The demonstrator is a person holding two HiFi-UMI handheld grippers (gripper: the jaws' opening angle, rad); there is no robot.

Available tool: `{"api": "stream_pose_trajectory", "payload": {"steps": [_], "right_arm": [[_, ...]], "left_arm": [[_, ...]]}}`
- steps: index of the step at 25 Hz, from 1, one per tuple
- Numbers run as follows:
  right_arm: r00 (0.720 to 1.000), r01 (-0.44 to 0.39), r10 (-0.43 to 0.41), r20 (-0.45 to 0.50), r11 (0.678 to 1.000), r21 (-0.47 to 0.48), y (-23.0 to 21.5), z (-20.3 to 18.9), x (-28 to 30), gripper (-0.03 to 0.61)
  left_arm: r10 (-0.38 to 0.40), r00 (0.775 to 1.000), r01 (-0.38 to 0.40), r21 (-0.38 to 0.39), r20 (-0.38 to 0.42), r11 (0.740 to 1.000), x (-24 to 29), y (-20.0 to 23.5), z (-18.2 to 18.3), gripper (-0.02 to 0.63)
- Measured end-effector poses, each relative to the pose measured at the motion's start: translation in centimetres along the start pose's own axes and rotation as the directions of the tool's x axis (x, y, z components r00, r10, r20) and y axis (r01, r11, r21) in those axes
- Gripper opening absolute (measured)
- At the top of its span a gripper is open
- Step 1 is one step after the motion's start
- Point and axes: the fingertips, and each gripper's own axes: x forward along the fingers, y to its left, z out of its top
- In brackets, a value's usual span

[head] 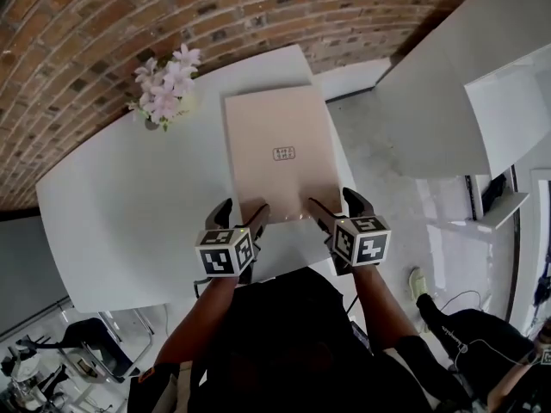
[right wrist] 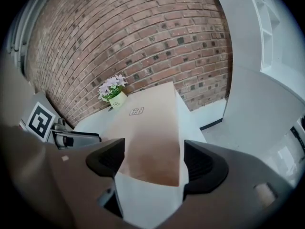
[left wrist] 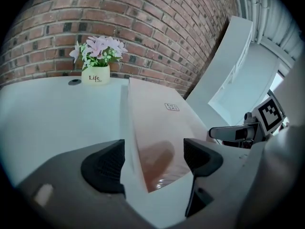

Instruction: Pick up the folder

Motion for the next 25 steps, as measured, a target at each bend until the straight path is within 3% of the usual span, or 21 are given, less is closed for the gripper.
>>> {"api": "stream_pose_trajectory", "payload": {"steps": [16,25], "right_arm": [[0.989,-0.089,0.096,-0.109,0.994,0.062,-1.1,-0.8,3.8,0.426],[0.994,-0.077,0.079,-0.074,0.997,0.025,-0.7,-0.5,3.7,0.419]], "left_arm": [[-0.056,0.997,0.051,-0.077,-0.059,0.996,2.9,0.1,-0.6,0.408],[-0.074,0.995,0.069,-0.08,-0.063,0.994,3.2,-0.4,-0.4,0.393]]}}
